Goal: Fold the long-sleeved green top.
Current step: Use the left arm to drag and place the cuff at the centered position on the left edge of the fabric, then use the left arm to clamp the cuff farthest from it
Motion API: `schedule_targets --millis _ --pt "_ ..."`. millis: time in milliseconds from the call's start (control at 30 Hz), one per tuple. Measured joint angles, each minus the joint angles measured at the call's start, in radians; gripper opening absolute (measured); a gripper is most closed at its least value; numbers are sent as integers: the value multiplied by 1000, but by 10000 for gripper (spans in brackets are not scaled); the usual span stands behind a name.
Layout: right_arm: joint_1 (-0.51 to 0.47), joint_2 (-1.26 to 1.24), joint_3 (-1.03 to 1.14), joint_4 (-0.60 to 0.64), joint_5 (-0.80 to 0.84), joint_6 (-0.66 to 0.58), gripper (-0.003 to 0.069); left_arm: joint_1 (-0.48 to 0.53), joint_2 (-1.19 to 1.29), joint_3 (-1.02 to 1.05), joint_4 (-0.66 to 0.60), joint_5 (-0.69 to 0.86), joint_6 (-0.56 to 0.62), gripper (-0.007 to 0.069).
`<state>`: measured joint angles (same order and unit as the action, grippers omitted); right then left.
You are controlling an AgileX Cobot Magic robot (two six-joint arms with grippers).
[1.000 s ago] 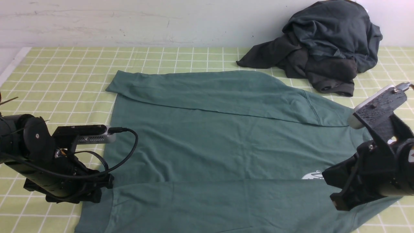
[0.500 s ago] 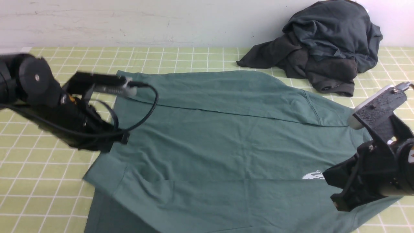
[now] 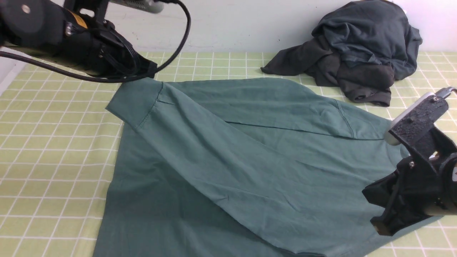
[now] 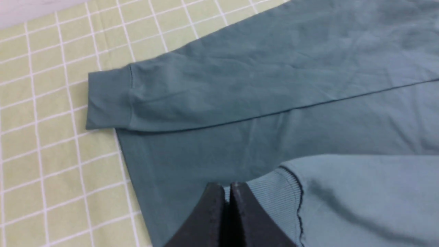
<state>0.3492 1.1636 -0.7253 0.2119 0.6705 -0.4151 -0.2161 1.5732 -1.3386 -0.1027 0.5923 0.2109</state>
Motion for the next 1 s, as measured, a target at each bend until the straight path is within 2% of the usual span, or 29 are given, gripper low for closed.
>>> schedule_targets --millis 100,167,400,433,500,633,800,867,967,1000 --pt "0 0 0 -1 0 0 -14 44 165 -23 17 -54 -17 13" --pt "0 0 0 -1 0 0 -14 81 254 -65 24 -68 -48 52" --pt "0 0 0 -1 -23 0 -14 177 510 -354 27 -67 -110 281" --pt "0 0 0 -1 -23 0 -14 179 518 -366 26 -67 -114 281" --pt "0 0 0 -1 -23 0 -14 200 638 -526 14 -12 -173 346" --pt "0 0 0 -1 -24 0 -14 230 837 -779 12 92 -211 386" --pt "0 0 0 -1 -33 0 -14 244 1014 -1014 6 195 -211 382" --pt "0 0 0 -4 -38 0 -14 244 1046 -1075 -10 229 -211 346" --pt "0 0 0 -11 -43 0 -14 243 1059 -1107 -39 261 -199 207" --pt "0 0 0 -12 -44 0 -14 241 1055 -1108 -43 278 -176 125"
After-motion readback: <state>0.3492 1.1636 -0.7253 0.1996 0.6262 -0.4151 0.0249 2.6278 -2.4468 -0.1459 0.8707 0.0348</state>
